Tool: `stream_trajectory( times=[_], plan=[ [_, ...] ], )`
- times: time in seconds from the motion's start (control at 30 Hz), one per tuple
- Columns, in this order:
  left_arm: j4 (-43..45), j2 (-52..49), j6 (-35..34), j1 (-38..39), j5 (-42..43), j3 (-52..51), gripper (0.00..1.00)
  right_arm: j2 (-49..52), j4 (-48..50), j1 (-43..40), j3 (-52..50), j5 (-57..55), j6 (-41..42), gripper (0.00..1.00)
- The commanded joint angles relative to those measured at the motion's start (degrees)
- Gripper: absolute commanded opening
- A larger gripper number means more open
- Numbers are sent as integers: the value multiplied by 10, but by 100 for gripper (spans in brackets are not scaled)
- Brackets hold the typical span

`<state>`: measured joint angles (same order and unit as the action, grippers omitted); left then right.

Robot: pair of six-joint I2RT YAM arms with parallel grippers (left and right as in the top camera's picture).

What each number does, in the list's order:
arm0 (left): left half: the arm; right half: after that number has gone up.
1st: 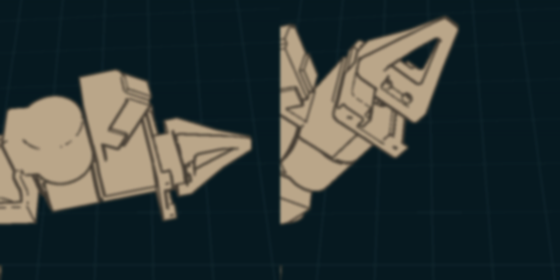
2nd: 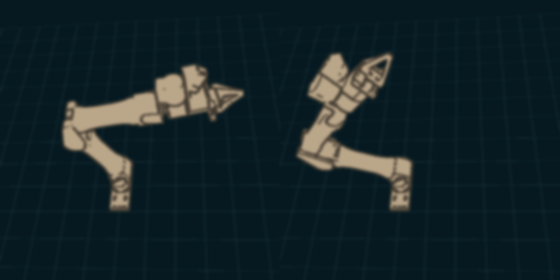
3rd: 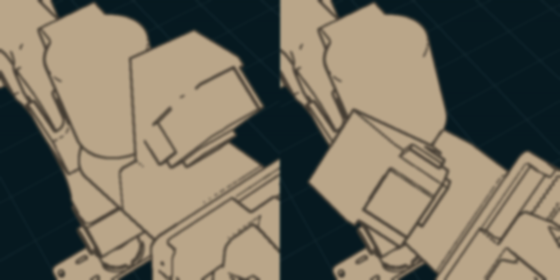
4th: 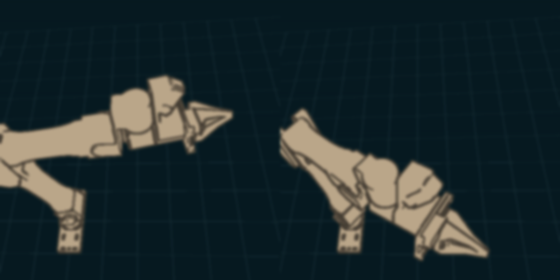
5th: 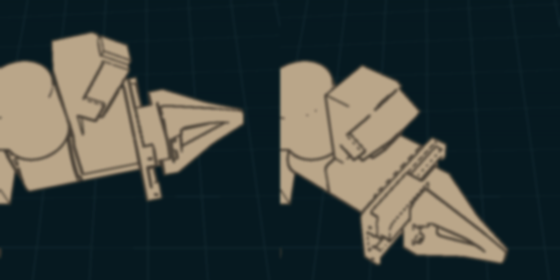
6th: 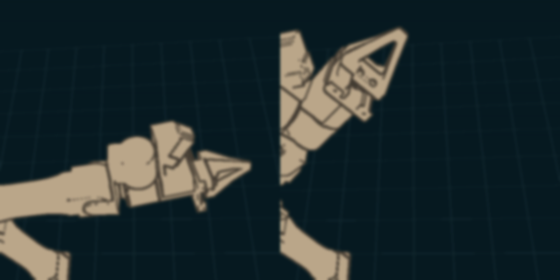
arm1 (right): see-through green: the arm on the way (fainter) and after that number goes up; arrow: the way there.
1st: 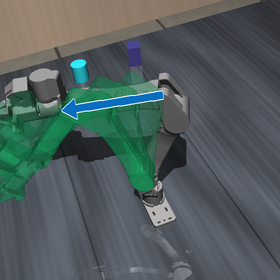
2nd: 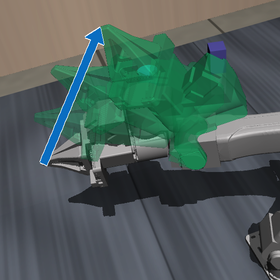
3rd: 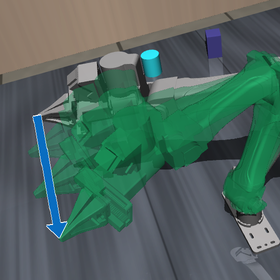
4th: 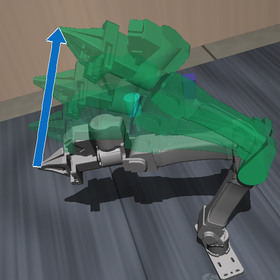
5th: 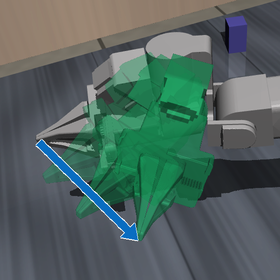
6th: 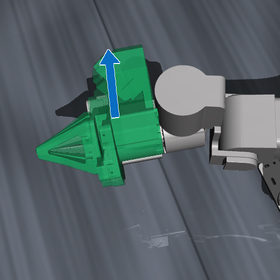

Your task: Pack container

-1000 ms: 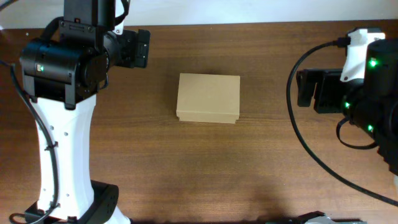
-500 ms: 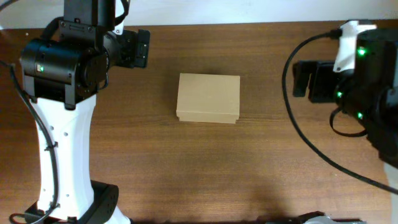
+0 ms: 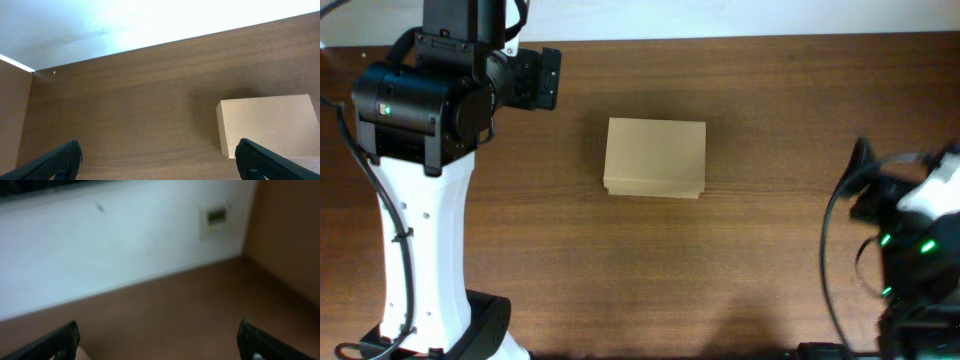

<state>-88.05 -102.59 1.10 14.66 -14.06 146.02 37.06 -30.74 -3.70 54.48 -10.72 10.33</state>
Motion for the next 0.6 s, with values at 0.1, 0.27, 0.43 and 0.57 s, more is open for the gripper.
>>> stream_trajectory(
  times=[0.1, 0.27, 0.43, 0.57],
  plan=[
    [-1, 4, 2, -2, -7, 6, 99, -163, 54, -55, -267, -7, -2, 99],
    [-1, 4, 2, -2, -7, 6, 99, -293, 61, -57, -403, 0, -2, 99],
    [-1, 4, 2, -2, -7, 6, 99, -338, 59, -57, -440, 0, -2, 99],
    [-1, 4, 2, -2, -7, 6, 99, -339, 31, -57, -454, -1, -2, 99]
  ],
)
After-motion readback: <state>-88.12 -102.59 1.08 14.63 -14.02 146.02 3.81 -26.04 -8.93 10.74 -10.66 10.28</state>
